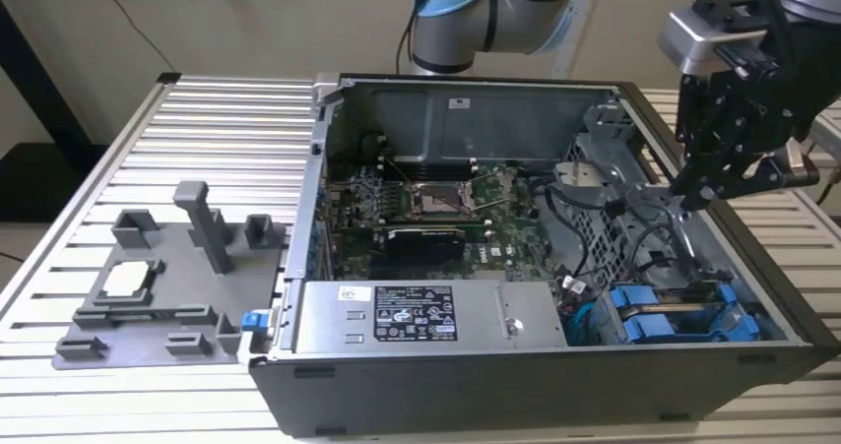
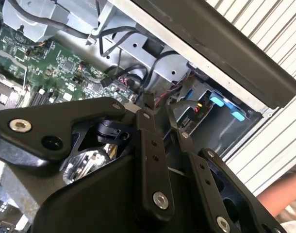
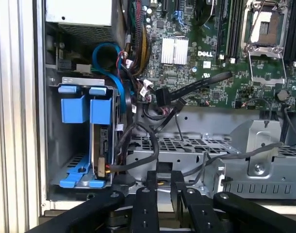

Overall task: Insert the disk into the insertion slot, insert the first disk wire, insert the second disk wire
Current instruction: 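Insert the first disk wire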

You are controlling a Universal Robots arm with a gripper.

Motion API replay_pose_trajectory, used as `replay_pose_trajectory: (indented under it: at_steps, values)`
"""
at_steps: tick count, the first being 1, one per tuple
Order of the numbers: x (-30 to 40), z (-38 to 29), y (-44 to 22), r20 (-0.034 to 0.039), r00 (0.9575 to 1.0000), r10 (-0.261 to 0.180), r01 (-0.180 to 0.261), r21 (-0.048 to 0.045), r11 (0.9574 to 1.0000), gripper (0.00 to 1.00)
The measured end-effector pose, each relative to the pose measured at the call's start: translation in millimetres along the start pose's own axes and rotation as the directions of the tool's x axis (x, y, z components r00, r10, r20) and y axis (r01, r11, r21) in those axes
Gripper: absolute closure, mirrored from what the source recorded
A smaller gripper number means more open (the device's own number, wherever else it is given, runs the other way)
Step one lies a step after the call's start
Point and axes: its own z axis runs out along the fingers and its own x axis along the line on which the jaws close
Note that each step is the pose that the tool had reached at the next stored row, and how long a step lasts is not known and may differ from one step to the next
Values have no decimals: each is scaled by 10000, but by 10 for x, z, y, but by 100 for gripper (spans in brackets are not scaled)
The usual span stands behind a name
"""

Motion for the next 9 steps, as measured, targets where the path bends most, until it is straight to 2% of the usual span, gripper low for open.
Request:
replay_pose_trajectory:
  at_steps: [7, 9]
  values:
    - [-27, -10, 148, -249, 9997, -19, 18, -25, 10000, 73]
    - [-56, -13, 193, -345, 9994, -28, 27, -30, 10000, 73]
